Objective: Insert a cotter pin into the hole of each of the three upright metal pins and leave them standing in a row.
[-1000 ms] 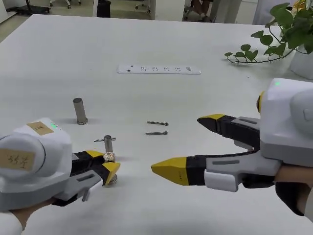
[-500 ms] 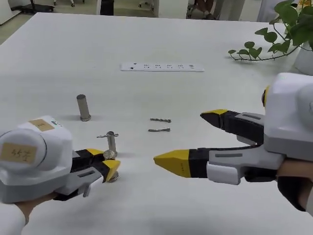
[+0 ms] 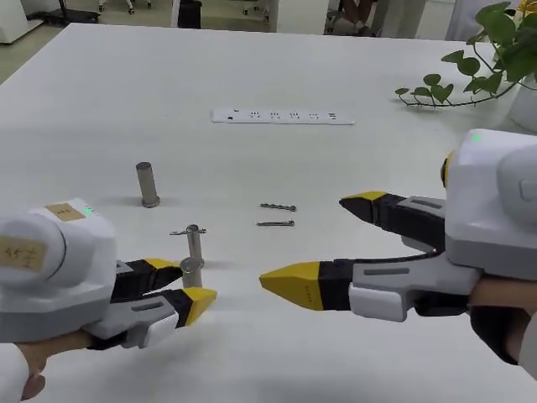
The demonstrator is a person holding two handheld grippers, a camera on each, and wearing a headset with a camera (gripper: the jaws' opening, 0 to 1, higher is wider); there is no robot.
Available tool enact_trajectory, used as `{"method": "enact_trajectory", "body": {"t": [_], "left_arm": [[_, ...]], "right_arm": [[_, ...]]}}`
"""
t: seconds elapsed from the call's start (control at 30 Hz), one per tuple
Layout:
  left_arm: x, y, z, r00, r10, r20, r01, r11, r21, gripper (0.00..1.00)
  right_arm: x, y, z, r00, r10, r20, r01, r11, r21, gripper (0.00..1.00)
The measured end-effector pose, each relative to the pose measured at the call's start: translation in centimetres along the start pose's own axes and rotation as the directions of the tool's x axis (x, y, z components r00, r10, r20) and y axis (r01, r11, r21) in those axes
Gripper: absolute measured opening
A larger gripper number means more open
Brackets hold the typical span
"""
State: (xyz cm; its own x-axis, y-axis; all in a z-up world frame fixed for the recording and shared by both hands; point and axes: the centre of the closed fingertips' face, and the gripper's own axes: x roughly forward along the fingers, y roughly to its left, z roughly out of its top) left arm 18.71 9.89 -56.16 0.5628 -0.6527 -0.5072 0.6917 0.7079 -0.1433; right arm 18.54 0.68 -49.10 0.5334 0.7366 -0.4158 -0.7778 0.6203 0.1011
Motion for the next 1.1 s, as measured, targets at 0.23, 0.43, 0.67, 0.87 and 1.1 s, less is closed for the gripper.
{"method": "enact_trajectory", "body": {"t": [0.23, 0.43, 0.67, 0.87, 1.1], "left_arm": [[-2.0, 0.4, 1.5, 0.9992, -0.014, 0.037, 0.014, 1.000, 0.011, 0.38], [-3.4, 0.3, 2.3, 0.9960, -0.050, 0.074, 0.051, 0.999, -0.008, 0.59], [-4.3, 0.2, 2.4, 0.9929, -0.051, 0.108, 0.052, 0.999, -0.005, 0.88], [-4.6, -0.2, 1.4, 0.9947, -0.075, 0.071, 0.076, 0.997, -0.016, 0.99], [-4.8, -0.3, 0.5, 0.9952, -0.081, 0.055, 0.083, 0.996, -0.030, 0.99]], "right_arm": [[-0.1, -0.1, -0.2, 1.0000, -0.002, -0.009, 0.002, 1.000, -0.007, 0.85], [-0.1, -0.3, -0.5, 0.9997, -0.004, -0.022, 0.004, 1.000, -0.009, 0.85], [-0.1, -0.7, -1.0, 0.9990, -0.009, -0.044, 0.008, 1.000, -0.010, 0.85], [0.1, -0.8, -1.4, 0.9976, -0.008, -0.068, 0.007, 1.000, -0.013, 0.85], [0.2, -1.4, -1.3, 0.9897, 0.011, -0.142, -0.033, 0.987, -0.159, 0.82]]}}
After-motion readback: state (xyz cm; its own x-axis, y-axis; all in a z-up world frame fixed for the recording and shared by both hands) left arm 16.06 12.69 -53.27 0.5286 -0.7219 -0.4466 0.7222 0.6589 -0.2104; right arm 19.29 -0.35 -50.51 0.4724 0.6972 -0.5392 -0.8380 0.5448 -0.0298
